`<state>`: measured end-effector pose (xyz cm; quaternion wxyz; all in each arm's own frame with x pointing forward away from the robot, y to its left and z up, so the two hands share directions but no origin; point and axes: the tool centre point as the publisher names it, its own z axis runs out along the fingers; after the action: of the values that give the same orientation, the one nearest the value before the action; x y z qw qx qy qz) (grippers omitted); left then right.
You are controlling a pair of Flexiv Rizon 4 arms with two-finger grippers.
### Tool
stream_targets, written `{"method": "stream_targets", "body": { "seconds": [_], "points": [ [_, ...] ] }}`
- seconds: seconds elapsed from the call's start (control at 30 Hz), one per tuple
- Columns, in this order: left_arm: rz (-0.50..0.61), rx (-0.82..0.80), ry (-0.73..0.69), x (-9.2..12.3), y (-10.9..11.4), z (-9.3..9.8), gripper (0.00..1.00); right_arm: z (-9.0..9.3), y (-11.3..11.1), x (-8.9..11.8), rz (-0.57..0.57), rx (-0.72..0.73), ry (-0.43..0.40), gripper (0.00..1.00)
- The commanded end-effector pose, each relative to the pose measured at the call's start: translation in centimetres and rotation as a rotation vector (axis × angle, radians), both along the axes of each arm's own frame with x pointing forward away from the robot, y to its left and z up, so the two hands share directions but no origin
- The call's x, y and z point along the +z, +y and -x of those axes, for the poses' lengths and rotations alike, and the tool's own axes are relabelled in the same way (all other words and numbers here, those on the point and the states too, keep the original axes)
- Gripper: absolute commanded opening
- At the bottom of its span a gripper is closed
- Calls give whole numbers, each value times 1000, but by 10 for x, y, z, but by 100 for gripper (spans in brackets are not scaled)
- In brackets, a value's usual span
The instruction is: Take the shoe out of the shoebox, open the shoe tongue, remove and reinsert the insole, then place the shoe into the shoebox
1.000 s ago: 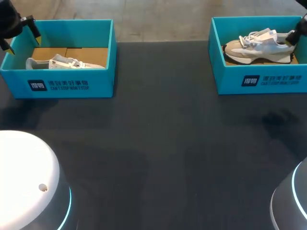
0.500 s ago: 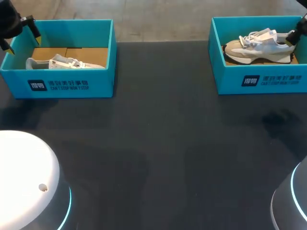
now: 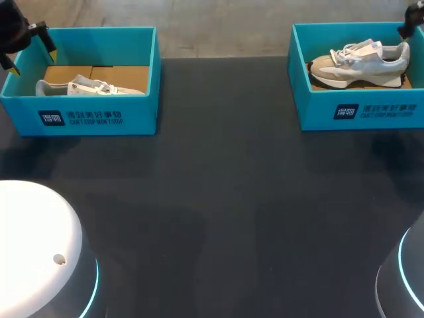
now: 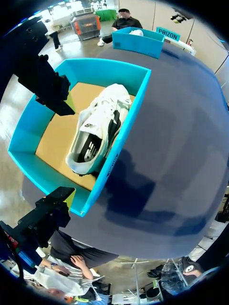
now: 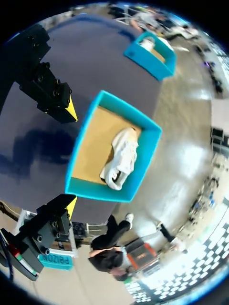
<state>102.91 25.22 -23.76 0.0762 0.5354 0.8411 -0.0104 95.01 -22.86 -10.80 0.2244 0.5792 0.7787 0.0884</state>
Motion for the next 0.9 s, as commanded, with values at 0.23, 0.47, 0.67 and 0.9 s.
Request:
{"method": "stream_targets", "body": {
  "seconds": [0.23,0.47,0.67,0.9],
  "points": [
    [-1,-1,2,0,0,-1,100,-75,-25,-8,-85,-211,12,100],
    [-1,-1,2,0,0,-1,100,-100,-39,-19,-128,-243,13,100],
    [-1,-1,2,0,0,-1,100,-100,-39,-19,-128,-243,13,100],
    [-1,-1,2,0,0,-1,100,-100,-39,-19,-128,-243,13,100]
  ]
}}
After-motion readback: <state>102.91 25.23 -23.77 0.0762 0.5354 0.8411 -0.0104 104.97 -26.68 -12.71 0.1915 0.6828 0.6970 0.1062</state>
